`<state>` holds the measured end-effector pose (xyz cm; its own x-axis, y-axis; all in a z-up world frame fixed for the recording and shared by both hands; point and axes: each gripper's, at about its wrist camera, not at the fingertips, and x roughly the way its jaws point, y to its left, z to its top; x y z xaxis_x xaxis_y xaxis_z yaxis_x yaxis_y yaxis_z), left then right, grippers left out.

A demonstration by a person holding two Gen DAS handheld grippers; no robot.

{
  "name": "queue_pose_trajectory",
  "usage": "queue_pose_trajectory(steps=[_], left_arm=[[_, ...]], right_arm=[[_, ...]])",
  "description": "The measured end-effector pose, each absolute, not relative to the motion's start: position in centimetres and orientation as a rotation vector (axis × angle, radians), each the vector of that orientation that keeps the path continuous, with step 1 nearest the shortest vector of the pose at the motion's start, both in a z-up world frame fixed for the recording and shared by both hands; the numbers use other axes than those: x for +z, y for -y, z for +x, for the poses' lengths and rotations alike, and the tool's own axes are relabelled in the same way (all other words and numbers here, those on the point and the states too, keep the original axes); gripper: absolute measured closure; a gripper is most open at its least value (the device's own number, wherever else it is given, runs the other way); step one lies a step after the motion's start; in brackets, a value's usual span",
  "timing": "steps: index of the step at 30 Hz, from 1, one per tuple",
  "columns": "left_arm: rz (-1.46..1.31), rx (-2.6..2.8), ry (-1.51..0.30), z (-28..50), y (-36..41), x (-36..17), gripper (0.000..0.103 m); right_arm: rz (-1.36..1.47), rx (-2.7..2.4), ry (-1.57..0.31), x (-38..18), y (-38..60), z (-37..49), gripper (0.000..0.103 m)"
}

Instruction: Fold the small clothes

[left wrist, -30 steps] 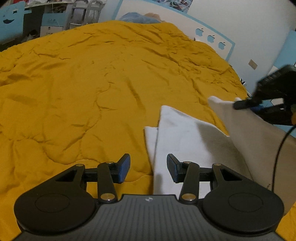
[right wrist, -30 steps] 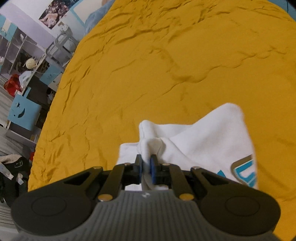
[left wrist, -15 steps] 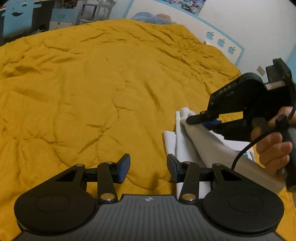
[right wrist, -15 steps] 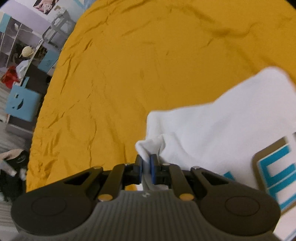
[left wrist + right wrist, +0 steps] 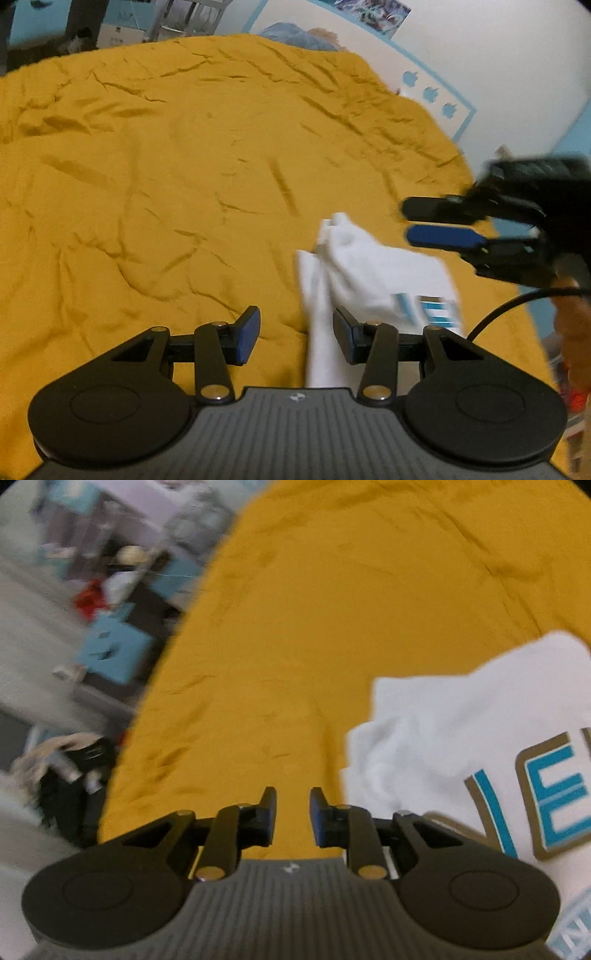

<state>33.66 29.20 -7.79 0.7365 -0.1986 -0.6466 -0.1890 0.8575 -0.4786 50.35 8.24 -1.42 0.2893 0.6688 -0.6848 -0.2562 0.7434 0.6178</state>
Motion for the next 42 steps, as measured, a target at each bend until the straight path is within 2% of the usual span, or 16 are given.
queue_pose_trajectory(steps=[6,10,14,18,23,26,27,29,30,31,33,37,38,39,40,42], left_arm=[[-0.730,-0.117,-0.722,30.7,-29.2,-6.8,0.050],[-0.800,-0.128,-0.743,29.7,-28.9,-7.9,0.035],[-0.856,-0.120,-0.803,29.2,-28.0,-9.5,0.035],[-0.927,-0.150,-0.818,28.4,-27.2,-10.7,0.035],[-1.048,-0.116,-0.868,30.0,-27.0,-13.7,0.035],[-1.144,-0.107,-0.831,31.1,-27.7,-14.9,0.035],[-1.153,-0.100,-0.820,31.4,-27.9,-14.9,0.035],[-1.123,-0.095,-0.809,31.8,-28.1,-14.8,0.040],[-1.084,-0.091,-0.816,32.2,-27.9,-14.4,0.055],[-1.027,-0.088,-0.823,32.4,-27.7,-13.9,0.076],[-0.907,-0.088,-0.806,32.4,-27.1,-12.2,0.085],[-0.607,-0.129,-0.670,30.6,-25.2,-6.4,0.089],[-0.533,-0.126,-0.664,30.4,-24.6,-5.5,0.089],[-0.489,-0.119,-0.678,30.3,-24.4,-5.1,0.089],[-0.459,-0.104,-0.711,30.4,-24.2,-5.5,0.090],[-0.397,-0.058,-0.786,30.9,-23.9,-7.1,0.090]], right_arm=[[0.294,0.606,-0.997,1.2,-1.5,43.8,0.077],[0.265,0.535,-1.009,-1.5,3.3,39.6,0.076],[0.276,0.489,-1.022,-5.1,6.6,36.0,0.071],[0.298,0.469,-1.025,-7.3,8.8,32.9,0.070],[0.152,0.448,-0.974,-8.5,8.7,31.0,0.070],[0.067,0.433,-0.951,-9.0,8.2,30.5,0.059],[0.043,0.428,-0.950,-9.3,8.1,30.5,0.059],[0.014,0.421,-0.954,-9.9,8.2,30.6,0.059],[0.005,0.415,-0.956,-10.2,8.2,30.8,0.059],[-0.007,0.408,-0.961,-10.7,8.1,31.0,0.059],[-0.023,0.409,-0.960,-11.3,7.9,31.3,0.059],[-0.060,0.385,-0.921,-11.6,7.7,31.7,0.060],[-0.054,0.377,-0.915,-11.5,7.9,31.9,0.065],[-0.043,0.378,-0.915,-11.5,8.1,32.1,0.076],[-0.030,0.389,-0.926,-11.6,8.3,32.3,0.080],[-0.028,0.395,-0.936,-11.8,8.5,32.3,0.096]])
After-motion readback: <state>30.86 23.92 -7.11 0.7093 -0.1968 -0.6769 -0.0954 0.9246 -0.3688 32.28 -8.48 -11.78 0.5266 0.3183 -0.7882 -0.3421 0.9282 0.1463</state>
